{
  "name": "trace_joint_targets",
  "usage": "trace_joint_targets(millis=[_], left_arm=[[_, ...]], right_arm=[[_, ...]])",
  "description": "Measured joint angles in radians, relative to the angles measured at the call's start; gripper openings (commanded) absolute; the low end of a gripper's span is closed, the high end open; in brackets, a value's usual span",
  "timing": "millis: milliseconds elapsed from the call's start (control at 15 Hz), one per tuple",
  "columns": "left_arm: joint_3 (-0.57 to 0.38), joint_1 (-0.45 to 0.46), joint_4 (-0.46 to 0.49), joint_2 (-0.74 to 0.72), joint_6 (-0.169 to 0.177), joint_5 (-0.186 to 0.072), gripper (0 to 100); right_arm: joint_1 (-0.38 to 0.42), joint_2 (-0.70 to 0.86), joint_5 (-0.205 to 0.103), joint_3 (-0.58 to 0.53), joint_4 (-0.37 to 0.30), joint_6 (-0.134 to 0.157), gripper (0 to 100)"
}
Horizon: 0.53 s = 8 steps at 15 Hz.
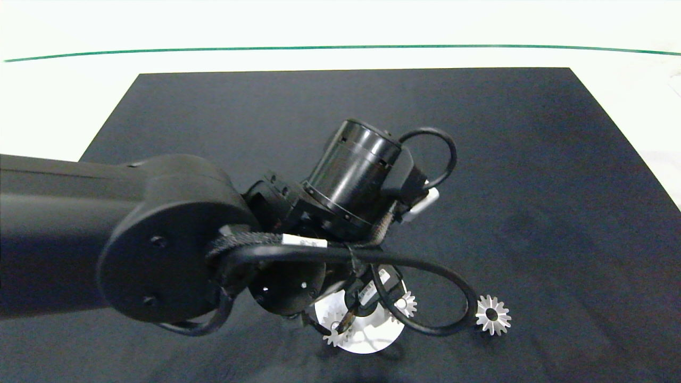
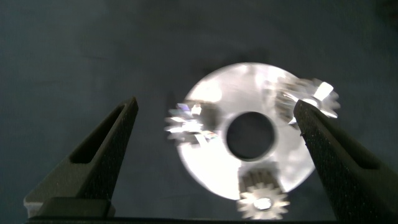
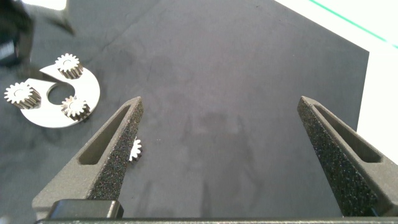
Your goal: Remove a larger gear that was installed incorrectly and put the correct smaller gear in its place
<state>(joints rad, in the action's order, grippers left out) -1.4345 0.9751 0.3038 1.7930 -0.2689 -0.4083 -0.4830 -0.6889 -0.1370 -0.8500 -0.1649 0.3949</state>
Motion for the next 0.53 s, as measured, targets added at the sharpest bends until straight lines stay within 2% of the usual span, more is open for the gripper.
trace_joint_targets(millis=[200,333,533], left_arm=[[-0.029,-0.084,0.071,-0.137,-0.014,0.000,100],[-0.030,-0.209,0.095,-0.236,-0.004,-0.001,100],[0.001,-0.471,0.106,-0.394,0.022,-0.001,100]], right_arm=[[0.002,0.004,-0.008,0.000,0.001,0.001,100],[0.006,0.003,-0.024,-0.003,0.004,0.000,100],[0.018,0.009,-0.092,-0.009,0.005,0.000,100]])
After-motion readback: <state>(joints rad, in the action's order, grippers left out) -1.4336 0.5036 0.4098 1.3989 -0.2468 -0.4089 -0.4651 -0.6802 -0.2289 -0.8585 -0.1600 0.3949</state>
